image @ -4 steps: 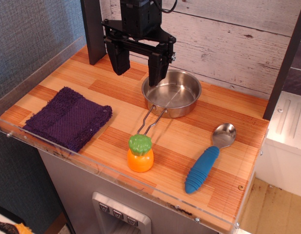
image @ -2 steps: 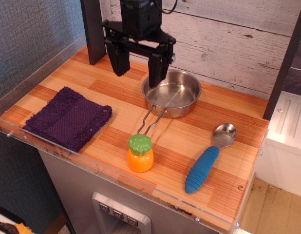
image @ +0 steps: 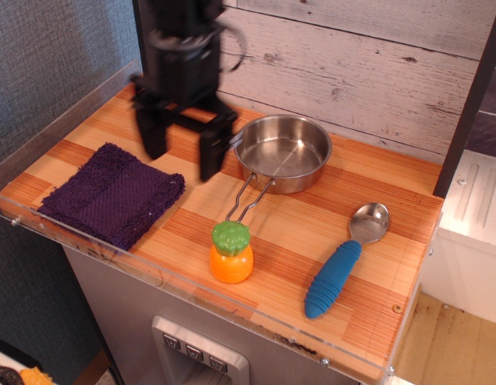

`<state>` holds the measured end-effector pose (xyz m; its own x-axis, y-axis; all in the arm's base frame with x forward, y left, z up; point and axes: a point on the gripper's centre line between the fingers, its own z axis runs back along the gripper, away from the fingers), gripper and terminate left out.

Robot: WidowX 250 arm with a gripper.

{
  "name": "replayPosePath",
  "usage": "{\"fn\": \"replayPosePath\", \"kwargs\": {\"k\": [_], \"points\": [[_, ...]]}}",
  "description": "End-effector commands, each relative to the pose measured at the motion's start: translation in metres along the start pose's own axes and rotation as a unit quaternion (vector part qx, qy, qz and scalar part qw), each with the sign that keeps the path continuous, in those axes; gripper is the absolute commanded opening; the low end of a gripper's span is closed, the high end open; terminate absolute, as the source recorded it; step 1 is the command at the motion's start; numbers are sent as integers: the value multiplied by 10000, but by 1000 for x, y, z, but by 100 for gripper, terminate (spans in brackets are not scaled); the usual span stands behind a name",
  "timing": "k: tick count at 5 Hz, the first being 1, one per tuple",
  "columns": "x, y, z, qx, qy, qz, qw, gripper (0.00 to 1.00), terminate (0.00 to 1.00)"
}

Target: Put the purple cloth directly left of the silver pan.

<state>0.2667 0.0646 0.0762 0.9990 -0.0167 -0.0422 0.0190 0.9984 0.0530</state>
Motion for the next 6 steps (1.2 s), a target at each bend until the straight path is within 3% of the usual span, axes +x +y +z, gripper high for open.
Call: {"fn": "replayPosePath", "kwargs": {"k": [1, 2, 4, 5, 6], "points": [[-18, 48, -13, 102, -378, 373, 9985, 100, 0], [-20, 66, -28, 27, -731, 139, 9972, 100, 0], [-11, 76, -47, -424, -1238, -681, 9891, 100, 0], [-9, 76, -59, -680, -1039, -621, 9903, 100, 0], [-3, 72, -64, -254, -349, -670, 9968, 100, 0]]}}
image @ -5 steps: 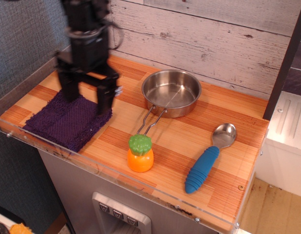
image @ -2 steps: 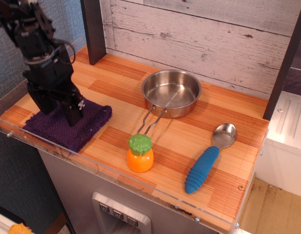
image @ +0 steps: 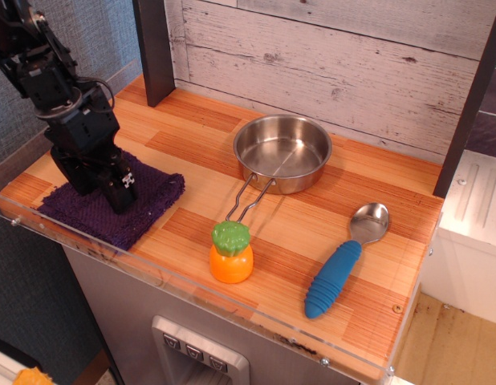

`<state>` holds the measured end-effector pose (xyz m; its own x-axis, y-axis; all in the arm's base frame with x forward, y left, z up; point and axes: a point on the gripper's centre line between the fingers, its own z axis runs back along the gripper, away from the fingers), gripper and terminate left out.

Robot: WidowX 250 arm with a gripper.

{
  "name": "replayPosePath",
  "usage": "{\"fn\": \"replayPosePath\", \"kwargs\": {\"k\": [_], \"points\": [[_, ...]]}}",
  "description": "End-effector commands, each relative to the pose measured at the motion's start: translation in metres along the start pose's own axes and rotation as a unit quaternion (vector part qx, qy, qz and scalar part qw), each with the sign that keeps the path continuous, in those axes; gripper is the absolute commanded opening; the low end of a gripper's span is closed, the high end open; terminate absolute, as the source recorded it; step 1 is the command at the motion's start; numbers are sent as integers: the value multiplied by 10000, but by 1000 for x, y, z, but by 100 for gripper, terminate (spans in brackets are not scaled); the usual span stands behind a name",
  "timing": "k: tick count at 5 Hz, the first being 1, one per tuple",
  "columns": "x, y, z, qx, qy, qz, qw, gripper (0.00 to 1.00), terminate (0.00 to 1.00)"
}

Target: Put the purple cloth directly left of the silver pan.

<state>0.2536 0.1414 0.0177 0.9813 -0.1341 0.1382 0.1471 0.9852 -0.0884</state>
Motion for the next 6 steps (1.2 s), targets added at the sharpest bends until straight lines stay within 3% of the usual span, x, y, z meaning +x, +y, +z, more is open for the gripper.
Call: {"fn": "replayPosePath", "kwargs": {"k": [1, 2, 3, 4, 5, 6], "points": [[16, -4, -7, 857, 1202, -82, 9890, 100, 0], [25, -9, -4, 1019, 1351, -10, 9856, 100, 0], [46, -6, 5, 864, 1016, 507, 9898, 100, 0], [79, 2, 15, 611, 511, 578, 9951, 100, 0], [110, 4, 18, 560, 284, 342, 9974, 100, 0], [138, -4, 15, 592, 253, -122, 9978, 100, 0]]}}
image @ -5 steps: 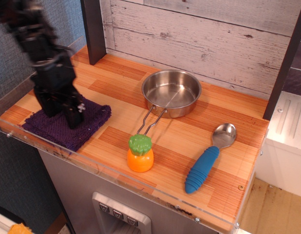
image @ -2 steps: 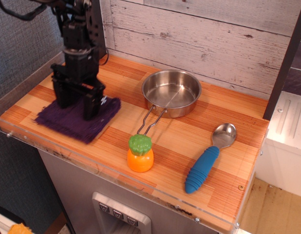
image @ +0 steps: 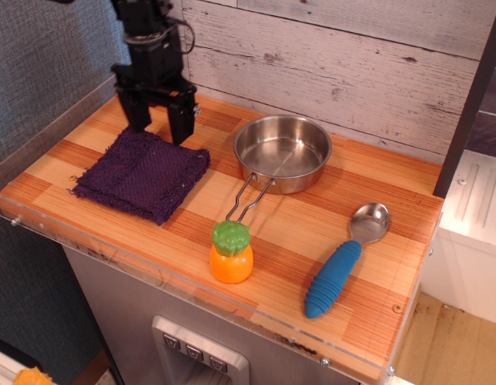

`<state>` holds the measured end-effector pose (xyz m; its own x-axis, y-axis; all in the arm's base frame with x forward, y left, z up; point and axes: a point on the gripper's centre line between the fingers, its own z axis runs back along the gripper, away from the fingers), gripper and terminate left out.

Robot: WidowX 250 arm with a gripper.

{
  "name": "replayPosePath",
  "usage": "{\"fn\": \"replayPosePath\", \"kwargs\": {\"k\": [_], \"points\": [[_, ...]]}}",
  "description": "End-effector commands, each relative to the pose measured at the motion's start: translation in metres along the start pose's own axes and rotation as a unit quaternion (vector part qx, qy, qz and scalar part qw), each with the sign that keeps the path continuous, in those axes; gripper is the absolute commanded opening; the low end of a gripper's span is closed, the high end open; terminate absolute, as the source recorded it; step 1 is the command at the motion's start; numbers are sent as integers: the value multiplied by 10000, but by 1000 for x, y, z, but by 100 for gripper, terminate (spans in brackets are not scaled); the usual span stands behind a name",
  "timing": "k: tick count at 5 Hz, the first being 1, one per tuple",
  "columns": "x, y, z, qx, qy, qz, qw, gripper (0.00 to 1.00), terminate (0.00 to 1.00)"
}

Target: Put the purple cloth directly left of the silver pan.

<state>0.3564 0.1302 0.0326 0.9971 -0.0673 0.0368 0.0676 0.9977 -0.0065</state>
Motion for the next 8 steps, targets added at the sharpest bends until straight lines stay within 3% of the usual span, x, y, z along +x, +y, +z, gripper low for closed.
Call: {"fn": "replayPosePath", "kwargs": {"k": [1, 3, 4, 5, 6, 7, 8], "points": [[38, -21, 23, 226, -321, -702, 9968, 100, 0], [26, -33, 64, 302, -679, -587, 9955, 100, 0], [-2, -40, 72, 304, -630, -628, 9956, 100, 0], [-35, -40, 57, 302, -359, -566, 9973, 100, 0], [-53, -31, 30, 332, -78, -389, 9987, 100, 0], [-55, -15, 5, 362, 84, -206, 9991, 100, 0], [-54, -8, 2, 519, 170, -122, 9984, 100, 0]]}}
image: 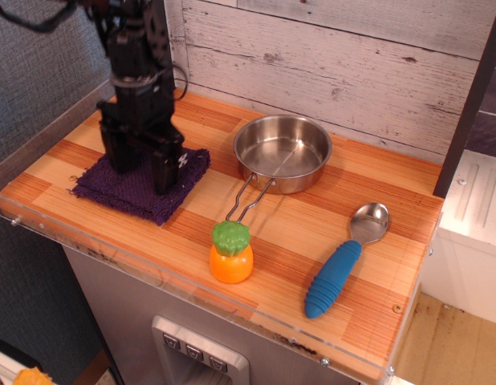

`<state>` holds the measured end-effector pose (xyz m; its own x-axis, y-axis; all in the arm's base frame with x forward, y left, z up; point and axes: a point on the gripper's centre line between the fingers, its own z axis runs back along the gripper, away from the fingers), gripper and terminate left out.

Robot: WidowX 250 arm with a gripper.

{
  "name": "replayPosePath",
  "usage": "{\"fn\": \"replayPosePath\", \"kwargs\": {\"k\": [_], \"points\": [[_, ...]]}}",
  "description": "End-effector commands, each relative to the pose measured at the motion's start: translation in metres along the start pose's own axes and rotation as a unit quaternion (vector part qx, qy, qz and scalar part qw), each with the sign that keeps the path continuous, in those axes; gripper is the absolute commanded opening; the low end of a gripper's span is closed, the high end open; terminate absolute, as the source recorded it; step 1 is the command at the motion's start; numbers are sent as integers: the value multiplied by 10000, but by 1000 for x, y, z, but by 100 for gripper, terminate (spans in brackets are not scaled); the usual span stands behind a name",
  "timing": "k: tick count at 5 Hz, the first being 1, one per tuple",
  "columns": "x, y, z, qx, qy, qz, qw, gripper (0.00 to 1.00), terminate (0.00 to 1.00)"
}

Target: Put the purple cloth directly left of the silver pan.

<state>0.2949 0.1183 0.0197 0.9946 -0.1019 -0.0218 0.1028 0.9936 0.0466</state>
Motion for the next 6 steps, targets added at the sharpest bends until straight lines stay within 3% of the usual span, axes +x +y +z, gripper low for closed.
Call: {"fn": "replayPosePath", "kwargs": {"k": [1, 4, 5, 6], "points": [[3, 9, 0, 156, 136, 87, 9997, 100, 0], [86, -7, 8, -94, -351, -637, 9973, 100, 0], [98, -8, 10, -212, -411, -595, 9972, 100, 0], [95, -4, 52, -86, -720, -389, 9966, 100, 0]]}}
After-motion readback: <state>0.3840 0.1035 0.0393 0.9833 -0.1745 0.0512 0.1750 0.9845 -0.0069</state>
